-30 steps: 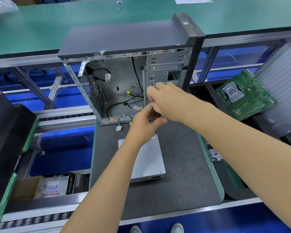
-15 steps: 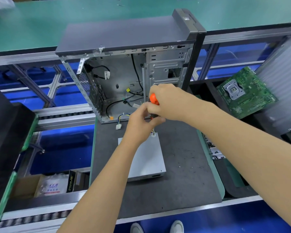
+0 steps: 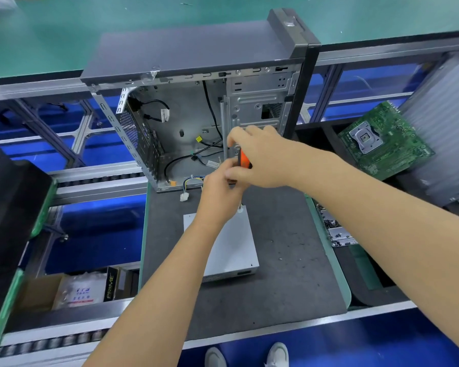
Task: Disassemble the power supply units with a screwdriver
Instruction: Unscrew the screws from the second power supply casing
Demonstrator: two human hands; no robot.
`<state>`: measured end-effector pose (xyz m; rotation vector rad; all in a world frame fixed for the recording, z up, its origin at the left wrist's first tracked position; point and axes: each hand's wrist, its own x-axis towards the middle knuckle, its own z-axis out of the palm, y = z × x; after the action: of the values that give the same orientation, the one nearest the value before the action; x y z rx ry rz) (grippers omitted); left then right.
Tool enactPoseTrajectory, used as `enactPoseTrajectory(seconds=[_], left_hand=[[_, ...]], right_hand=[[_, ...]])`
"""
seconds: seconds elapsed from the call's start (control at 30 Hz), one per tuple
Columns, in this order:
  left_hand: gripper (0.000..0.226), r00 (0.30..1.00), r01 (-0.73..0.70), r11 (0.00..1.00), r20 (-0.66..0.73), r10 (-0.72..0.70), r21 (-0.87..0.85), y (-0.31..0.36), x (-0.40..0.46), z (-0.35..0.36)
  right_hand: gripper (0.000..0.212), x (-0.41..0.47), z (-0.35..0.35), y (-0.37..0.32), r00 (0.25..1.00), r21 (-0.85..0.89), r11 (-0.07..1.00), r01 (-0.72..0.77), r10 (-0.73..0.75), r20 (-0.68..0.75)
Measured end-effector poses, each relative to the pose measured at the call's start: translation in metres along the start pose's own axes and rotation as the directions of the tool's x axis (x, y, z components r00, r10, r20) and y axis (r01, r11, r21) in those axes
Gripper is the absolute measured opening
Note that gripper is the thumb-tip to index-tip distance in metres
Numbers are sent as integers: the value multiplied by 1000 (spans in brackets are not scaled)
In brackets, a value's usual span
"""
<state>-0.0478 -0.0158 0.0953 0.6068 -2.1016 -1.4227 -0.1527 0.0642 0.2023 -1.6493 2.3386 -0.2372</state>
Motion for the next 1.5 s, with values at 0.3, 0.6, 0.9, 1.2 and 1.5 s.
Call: enactPoseTrajectory(seconds=[0.3,0.6,0.9,1.2,1.5], left_hand=[[21,996,69,997,58,-67,-30,-5,-1,0],[31,1000,28,997,-9,-29,-76,-6,-8,1],[32,999,32,999,23,-32,-14,-3,-5,4],[35,997,56,998,59,-56,-6,2,-6,5],[35,995,96,995,-21,-97,-30,3,-5,7]], right_hand=[[27,1,-3,-1,998,7,1000,8,-9,57],[23,-2,-1,-7,997,-9,998,-59,59,48],[18,-1,-2,0,997,75,996,-56,52,58],[13,-3,-3,-3,994,4,995,-103,103,25],[17,-4,-6,-9,997,-110,991,-73,76,16]])
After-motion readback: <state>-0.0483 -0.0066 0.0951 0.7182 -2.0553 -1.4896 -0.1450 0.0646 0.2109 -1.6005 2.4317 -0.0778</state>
